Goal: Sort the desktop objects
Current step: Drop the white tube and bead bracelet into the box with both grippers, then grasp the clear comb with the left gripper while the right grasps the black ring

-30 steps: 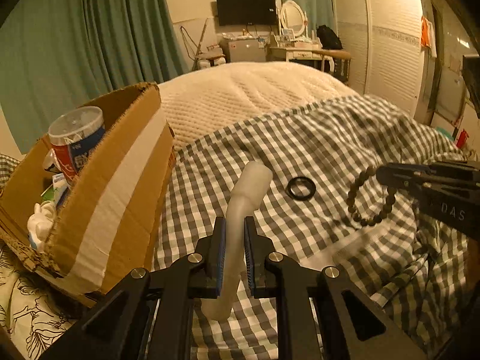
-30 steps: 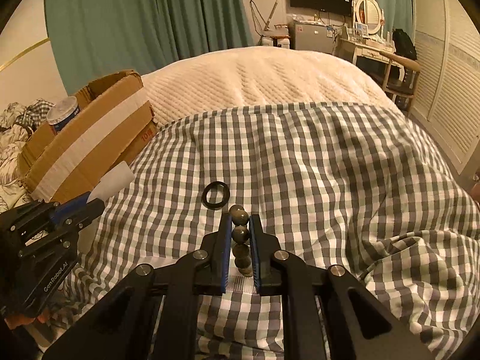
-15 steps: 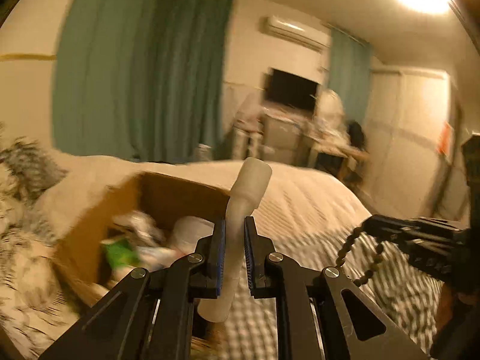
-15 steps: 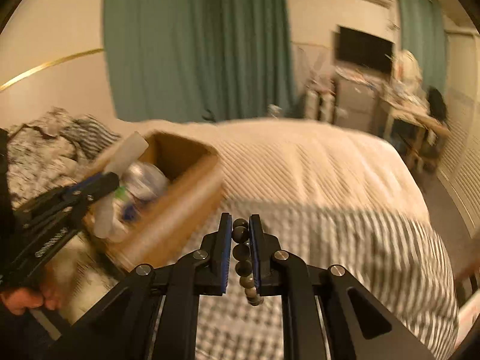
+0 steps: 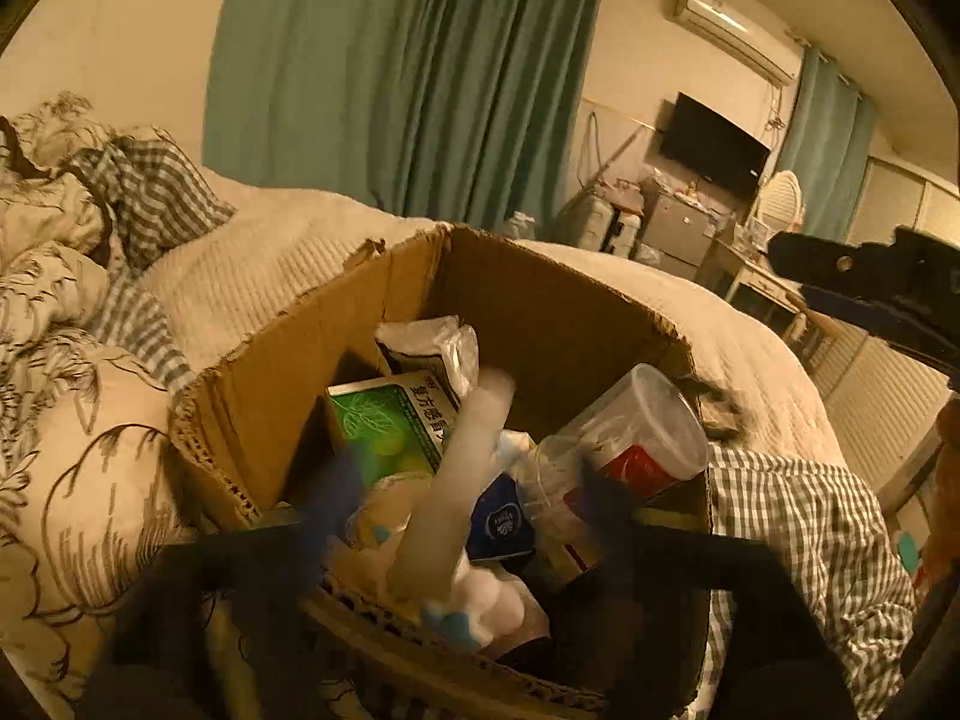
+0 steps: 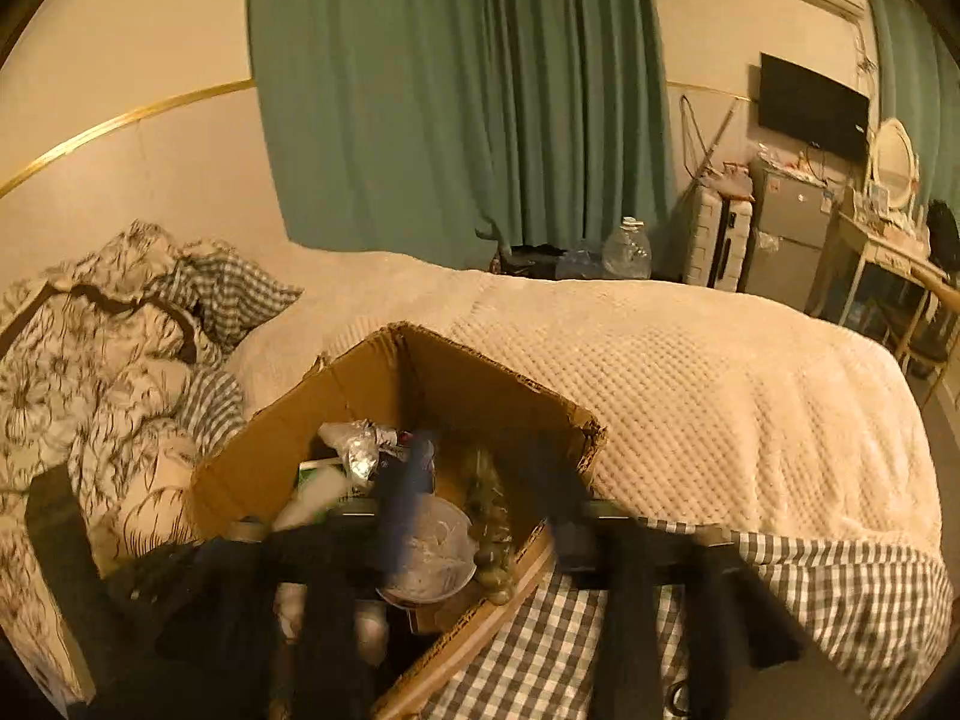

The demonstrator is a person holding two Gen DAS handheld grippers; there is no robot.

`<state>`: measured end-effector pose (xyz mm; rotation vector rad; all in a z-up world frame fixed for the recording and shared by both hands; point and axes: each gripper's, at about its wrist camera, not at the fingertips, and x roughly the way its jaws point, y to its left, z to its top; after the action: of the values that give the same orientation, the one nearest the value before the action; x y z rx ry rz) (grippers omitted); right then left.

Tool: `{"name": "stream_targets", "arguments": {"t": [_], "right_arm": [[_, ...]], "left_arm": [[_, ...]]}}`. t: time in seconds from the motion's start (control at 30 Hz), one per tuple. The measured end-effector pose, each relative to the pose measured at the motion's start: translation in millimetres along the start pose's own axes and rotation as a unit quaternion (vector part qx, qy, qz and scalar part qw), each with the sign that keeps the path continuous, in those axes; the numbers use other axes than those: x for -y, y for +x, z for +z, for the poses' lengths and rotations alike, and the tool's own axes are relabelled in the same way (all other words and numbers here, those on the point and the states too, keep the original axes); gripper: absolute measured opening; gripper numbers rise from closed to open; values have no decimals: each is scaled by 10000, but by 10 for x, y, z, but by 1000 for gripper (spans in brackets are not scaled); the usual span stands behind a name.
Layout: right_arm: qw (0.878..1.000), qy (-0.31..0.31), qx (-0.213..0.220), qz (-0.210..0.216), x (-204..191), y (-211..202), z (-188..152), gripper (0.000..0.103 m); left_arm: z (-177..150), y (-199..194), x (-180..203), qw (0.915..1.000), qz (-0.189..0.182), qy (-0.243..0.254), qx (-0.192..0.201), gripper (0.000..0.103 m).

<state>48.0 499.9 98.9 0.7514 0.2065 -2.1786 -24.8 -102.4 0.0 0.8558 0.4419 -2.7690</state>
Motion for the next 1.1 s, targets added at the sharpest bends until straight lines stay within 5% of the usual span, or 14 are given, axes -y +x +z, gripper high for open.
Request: {"name": "stream_targets", "arguments": {"t": [0.2, 0.4, 0.5, 0.57, 0.73, 0.9, 1.07, 1.1], "right_arm": [[9996, -37, 151, -223, 234, -432, -181, 59], [9949, -463, -332, -837, 689, -920, -790, 59], [9914, -300, -683, -1071, 996, -1060, -1149, 59], [9897, -121, -826, -1166, 1226, -1172, -1408, 59], [9865, 526, -994, -1188, 1730, -1349, -1979, 59], [9838, 1134, -875, -1078, 2006, -1309, -2390, 59], [9834, 1435, -770, -802, 2094, -1271, -2433, 59], [9836, 1482, -705, -745, 2111, -1297, -2423, 59]], "left_arm": [[-17, -164, 208, 9996, -245, 141, 44, 100], [-374, -426, 933, 9883, -1123, 987, -304, 101], [-740, -390, 1388, 9664, -1768, 1685, -806, 101], [-1047, -289, 1655, 9435, -2139, 2270, -1117, 101], [-1608, 128, 1999, 9031, -2276, 3235, -1671, 101], [-1705, 483, 2197, 8927, -2397, 3203, -2074, 93], [-1980, 692, 2443, 8575, -2487, 3838, -2360, 86], [-2016, 697, 2460, 8543, -2460, 3924, -2361, 68]]}}
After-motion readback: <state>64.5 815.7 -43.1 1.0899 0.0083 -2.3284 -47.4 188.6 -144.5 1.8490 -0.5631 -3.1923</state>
